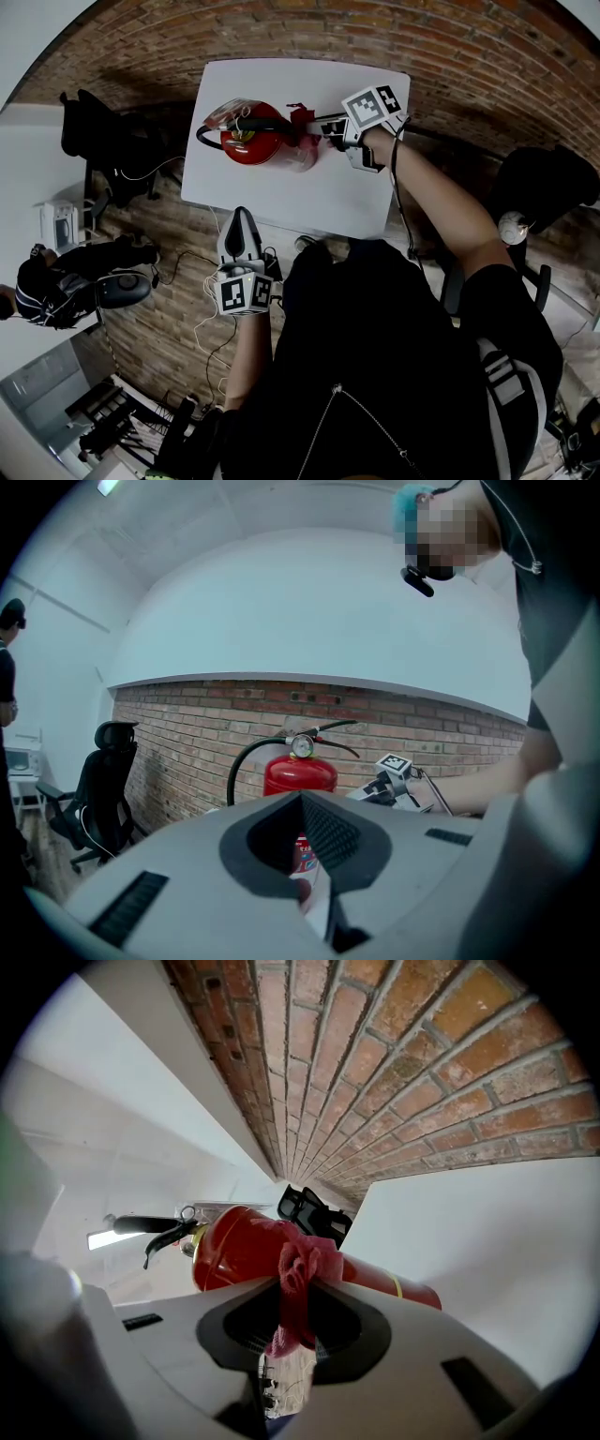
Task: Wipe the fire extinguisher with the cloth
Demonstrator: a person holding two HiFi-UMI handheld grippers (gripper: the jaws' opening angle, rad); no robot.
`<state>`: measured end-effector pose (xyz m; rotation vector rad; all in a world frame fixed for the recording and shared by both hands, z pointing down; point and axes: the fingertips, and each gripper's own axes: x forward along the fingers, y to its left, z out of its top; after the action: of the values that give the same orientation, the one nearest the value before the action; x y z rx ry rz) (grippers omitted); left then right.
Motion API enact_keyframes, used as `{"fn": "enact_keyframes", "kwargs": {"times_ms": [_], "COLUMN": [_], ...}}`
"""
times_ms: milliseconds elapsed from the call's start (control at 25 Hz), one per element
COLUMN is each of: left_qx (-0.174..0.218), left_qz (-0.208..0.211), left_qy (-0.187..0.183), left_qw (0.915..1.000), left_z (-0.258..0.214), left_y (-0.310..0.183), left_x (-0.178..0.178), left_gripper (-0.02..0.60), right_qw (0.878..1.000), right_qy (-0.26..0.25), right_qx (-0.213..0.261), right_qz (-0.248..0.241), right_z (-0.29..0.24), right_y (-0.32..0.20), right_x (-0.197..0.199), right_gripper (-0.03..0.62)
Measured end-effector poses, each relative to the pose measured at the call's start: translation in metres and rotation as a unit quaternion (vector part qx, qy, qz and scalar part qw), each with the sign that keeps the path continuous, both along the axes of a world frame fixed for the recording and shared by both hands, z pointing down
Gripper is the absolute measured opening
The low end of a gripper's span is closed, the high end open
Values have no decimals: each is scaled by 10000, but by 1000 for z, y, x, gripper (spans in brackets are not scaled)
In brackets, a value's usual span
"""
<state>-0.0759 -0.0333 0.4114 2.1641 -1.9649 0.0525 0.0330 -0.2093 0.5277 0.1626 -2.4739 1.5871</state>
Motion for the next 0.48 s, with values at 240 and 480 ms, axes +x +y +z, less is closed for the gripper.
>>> {"fn": "enact_keyframes", "kwargs": {"times_ms": [240,480], "left_qx": [40,68], "left_qz": [40,74], "left_qy": [-18,-56], "left_qw": [10000,9999], "left_z": [-2,-5], "left_y": [1,1], "left_x": [3,3], "left_gripper": [8,8], "right_qw": [9998,9990], "right_qy": [-202,-427], "right_qx": [41,50], "right_qz": [52,96], "right_z": [-14,-29], "right_y": [2,2], "right_x": [1,4], "right_gripper": [92,92]}}
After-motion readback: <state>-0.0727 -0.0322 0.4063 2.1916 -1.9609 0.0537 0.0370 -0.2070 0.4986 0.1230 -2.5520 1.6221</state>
